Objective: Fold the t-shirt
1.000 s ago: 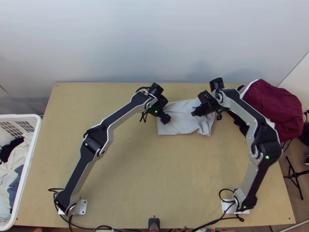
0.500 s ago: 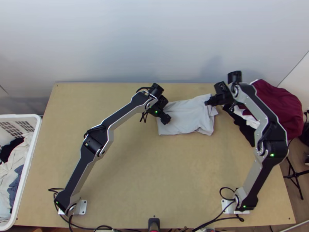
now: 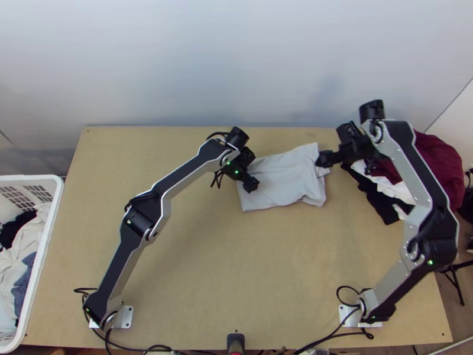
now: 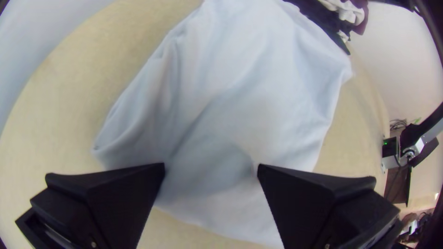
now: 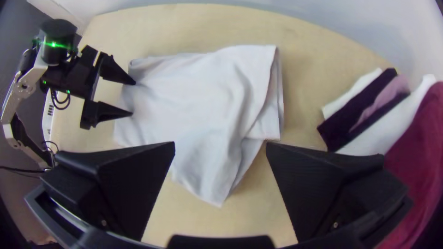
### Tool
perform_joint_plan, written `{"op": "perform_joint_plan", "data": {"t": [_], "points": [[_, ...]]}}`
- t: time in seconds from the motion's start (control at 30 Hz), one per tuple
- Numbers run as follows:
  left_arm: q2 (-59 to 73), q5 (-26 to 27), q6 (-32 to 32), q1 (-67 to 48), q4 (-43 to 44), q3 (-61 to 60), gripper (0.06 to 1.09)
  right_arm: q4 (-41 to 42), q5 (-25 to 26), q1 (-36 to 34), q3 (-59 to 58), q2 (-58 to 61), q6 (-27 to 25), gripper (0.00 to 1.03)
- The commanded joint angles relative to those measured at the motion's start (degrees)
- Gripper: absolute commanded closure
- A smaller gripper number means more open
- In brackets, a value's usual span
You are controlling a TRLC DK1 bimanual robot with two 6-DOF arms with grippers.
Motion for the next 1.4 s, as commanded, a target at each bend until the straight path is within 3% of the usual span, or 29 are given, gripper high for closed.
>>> {"op": "perform_joint_plan", "data": {"t": [0.0,0.37,0.73,1.37], "points": [[-6.2,4.4,0.0,1.0,-1.6,0.1,0.1,-5.8,0.0,-3.0,-7.3,-6.8,0.4,0.08],[-11.8,9.6,1.2,5.3,-5.2,-0.1,0.1,7.3,-7.1,-3.5,-18.5,-2.5,0.7,0.08],[-20.6,9.9,1.9,10.5,-3.9,-10.1,0.1,18.1,-6.8,-1.9,-22.3,1.4,1.9,0.08],[-24.0,9.9,2.9,11.8,-3.5,-15.9,0.1,21.9,-8.2,1.5,-21.2,3.9,5.5,0.08]]}}
